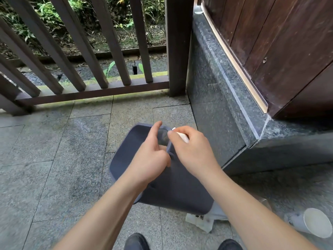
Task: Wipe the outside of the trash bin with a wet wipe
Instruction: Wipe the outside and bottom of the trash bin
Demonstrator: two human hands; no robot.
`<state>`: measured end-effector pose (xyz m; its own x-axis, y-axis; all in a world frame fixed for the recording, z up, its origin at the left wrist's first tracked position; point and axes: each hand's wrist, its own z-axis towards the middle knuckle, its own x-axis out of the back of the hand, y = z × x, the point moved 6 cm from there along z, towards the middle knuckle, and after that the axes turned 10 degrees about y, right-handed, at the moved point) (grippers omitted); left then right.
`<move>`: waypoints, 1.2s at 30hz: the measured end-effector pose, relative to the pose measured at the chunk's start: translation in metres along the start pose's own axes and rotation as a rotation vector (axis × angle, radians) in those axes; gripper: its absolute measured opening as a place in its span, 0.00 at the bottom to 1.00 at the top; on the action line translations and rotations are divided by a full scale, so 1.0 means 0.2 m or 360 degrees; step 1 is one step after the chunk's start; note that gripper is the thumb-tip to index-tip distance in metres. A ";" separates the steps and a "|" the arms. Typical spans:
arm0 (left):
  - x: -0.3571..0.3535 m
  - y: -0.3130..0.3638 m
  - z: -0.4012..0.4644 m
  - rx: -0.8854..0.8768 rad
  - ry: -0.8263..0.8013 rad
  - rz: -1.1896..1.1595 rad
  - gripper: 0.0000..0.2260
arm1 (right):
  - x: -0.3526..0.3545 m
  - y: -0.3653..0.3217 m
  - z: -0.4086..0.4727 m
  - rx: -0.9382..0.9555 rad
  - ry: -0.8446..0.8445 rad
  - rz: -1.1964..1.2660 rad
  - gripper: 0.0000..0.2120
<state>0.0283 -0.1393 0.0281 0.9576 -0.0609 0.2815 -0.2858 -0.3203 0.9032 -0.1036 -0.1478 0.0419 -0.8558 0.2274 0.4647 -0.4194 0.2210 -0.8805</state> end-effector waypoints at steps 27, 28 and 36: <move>0.13 -0.03 0.14 0.0291 0.0537 -0.0535 0.43 | -0.05 -0.14 -0.24 0.0452 0.0027 -0.0400 0.08; 0.15 -0.03 0.15 0.0253 0.0604 -0.0470 0.42 | -0.08 -0.16 -0.28 0.0494 -0.0004 -0.0381 0.09; 0.24 -0.11 0.13 0.0191 0.0609 -0.0344 0.35 | -0.18 -0.12 -0.32 0.0370 -0.0393 -0.0305 0.12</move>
<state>0.0815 -0.1604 0.0134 0.9065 0.3659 0.2108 -0.0533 -0.3961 0.9167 -0.0441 -0.1008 0.0517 -0.7907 -0.0383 0.6110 -0.6117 0.0100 -0.7910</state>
